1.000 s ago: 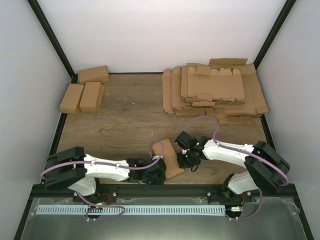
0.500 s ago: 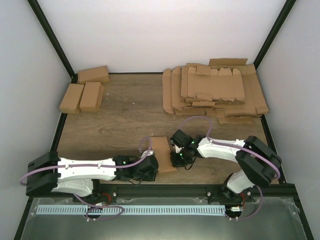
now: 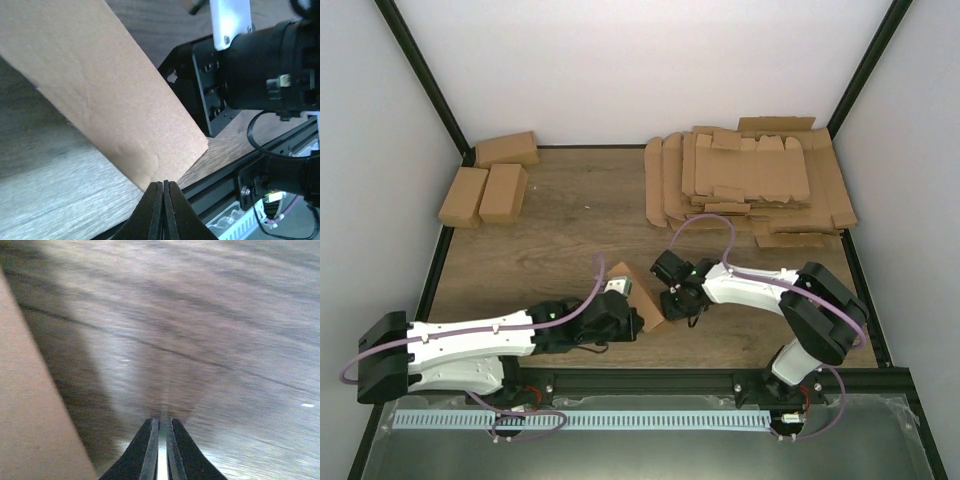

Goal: Fold the paper box

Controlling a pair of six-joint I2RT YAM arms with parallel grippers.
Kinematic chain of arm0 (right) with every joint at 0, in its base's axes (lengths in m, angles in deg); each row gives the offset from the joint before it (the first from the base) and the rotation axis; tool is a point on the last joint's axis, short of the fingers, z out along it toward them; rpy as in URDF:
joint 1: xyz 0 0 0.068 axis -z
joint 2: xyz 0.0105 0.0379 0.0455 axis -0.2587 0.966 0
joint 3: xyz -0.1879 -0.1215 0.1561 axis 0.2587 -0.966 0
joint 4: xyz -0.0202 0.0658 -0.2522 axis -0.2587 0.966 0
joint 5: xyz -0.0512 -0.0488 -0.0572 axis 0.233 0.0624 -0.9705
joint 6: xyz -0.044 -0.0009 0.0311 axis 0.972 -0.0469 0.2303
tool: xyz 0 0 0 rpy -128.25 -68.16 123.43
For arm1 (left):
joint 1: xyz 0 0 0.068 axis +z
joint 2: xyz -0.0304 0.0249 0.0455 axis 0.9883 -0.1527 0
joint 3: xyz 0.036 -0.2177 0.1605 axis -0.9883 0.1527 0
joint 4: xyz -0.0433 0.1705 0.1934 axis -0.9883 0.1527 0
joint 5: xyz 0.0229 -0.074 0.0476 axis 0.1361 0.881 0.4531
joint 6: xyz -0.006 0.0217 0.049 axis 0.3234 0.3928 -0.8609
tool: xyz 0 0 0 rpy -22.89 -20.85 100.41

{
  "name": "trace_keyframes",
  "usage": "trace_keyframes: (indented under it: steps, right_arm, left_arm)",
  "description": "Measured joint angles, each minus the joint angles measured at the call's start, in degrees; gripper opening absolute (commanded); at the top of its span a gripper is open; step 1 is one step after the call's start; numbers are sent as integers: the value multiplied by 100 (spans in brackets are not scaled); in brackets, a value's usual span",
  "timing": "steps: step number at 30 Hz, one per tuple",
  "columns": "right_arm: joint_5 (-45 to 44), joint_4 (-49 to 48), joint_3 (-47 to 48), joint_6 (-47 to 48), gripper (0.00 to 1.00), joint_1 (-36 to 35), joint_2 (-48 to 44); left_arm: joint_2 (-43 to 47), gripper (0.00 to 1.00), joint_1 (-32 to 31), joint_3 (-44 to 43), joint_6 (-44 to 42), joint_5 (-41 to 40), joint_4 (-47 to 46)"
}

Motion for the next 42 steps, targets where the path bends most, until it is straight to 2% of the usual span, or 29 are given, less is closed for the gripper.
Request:
trace_keyframes:
  steps: [7,14,17,20,26,32,37,42]
  right_arm:
    - [-955,697,129,-87,8,7,-131]
    - [-1073,929,306,-4,13,44,-927]
    - [-929,901,323,120,10,44,-1429]
    - [-538,752,299,291,1,48,-2074]
    - [933,-205,-138,518,1,48,-3373]
    - [2769,-1600,-944,299,1,59,-3307]
    - [3805,-2612,-1615,-37,1,337,-3047]
    - [4404,-3106,-2061,-254,1,728,-2732]
  left_arm:
    - [48,4,199,13,-98,9,-317]
    - [33,4,313,24,-251,61,-367]
    - [48,4,505,-17,-483,219,-282]
    - [116,4,988,-31,-809,522,-258]
    - [398,4,2199,-168,-1624,1410,-319]
    - [149,4,3565,-280,-2192,2721,-940]
    - [-566,4,3847,-623,-2520,3554,-1340]
    - [-1215,4,3873,-726,-2662,3934,-1709]
